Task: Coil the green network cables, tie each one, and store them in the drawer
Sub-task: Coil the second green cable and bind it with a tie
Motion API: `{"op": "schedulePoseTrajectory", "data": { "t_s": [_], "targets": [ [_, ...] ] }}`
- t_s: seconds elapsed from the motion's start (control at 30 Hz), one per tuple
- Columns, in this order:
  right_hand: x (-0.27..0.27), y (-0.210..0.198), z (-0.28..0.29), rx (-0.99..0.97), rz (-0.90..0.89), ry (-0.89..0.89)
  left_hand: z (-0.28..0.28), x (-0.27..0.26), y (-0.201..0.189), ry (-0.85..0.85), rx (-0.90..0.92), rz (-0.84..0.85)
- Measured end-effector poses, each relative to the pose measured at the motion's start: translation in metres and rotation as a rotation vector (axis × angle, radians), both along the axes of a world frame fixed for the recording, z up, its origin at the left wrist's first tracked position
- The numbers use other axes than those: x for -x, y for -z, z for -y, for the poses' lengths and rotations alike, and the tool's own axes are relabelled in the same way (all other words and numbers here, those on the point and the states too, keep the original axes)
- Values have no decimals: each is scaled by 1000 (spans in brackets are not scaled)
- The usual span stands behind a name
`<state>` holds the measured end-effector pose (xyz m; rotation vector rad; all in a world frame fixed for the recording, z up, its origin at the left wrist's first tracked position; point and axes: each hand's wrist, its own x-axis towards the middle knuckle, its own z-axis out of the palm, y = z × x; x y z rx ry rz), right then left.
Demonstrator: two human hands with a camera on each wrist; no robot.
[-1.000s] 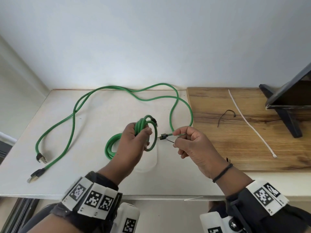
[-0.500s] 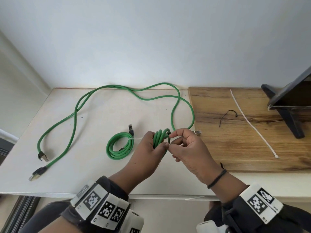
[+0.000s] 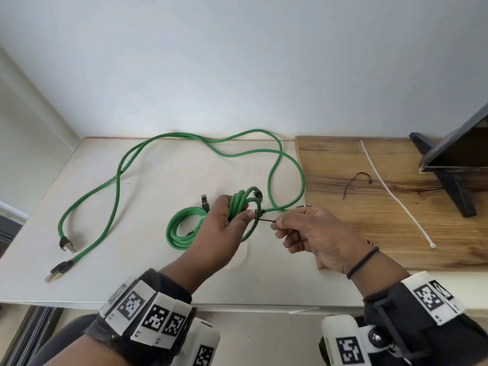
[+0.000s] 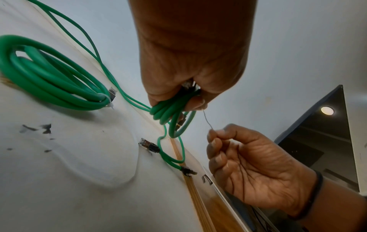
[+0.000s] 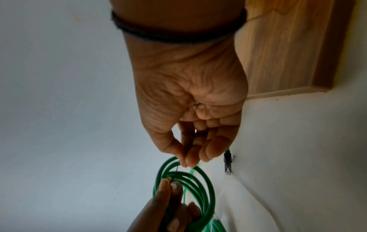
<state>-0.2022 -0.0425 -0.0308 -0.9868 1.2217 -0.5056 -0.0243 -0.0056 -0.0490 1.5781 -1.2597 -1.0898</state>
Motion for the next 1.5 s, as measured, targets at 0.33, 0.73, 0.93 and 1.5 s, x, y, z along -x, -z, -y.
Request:
{"op": "schedulePoseTrajectory", "data": {
  "t_s": [0.33,0.73,0.93,1.5],
  "targets": [
    [2,-9,0,39,-111,-203,0,-2,3,50,0,-13],
    [-13,-1,-9,177,-80,-74,-2,4,5,93,11,-20],
    [-15,0,-10,205,-140,-26,-2,4,5,87,18,-23],
    [-5,-6,-4,189,-30,26,7,-12,9,-53,-70,-115]
  ]
}}
